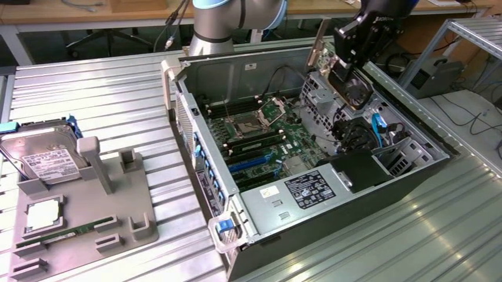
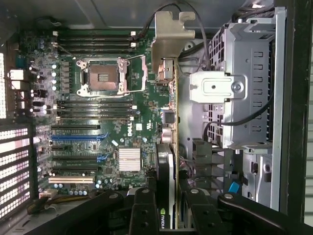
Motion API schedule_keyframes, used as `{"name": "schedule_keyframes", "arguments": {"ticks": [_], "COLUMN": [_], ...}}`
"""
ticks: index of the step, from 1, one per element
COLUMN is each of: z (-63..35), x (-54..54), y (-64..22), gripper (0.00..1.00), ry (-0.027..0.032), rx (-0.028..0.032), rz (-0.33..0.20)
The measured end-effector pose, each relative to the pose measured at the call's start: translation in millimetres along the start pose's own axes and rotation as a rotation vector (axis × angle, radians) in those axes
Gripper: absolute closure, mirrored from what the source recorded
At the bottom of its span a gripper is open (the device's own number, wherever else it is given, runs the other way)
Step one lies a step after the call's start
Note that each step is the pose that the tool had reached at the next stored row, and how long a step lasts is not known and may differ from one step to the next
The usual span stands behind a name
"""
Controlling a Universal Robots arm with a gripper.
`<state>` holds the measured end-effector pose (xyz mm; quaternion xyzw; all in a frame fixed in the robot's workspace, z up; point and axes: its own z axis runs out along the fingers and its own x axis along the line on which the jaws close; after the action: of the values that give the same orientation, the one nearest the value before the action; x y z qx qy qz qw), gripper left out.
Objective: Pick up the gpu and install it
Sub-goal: 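Insert the gpu into the slot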
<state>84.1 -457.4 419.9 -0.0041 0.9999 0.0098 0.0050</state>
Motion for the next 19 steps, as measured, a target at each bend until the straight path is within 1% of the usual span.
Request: {"name": "schedule_keyframes", "arguments": {"ticks": [4, 6, 19], "z": [0.0, 0.1, 0.4], "x": [0.0, 0.0, 0.0], "y": [0.1, 0.2, 0.6], "gripper": [0.73, 0.73, 0.73], "ry": [0.0017, 0.0031, 0.0081], "rx": [-0.0008, -0.0015, -0.0042], "rz": [-0.085, -0.158, -0.416]}}
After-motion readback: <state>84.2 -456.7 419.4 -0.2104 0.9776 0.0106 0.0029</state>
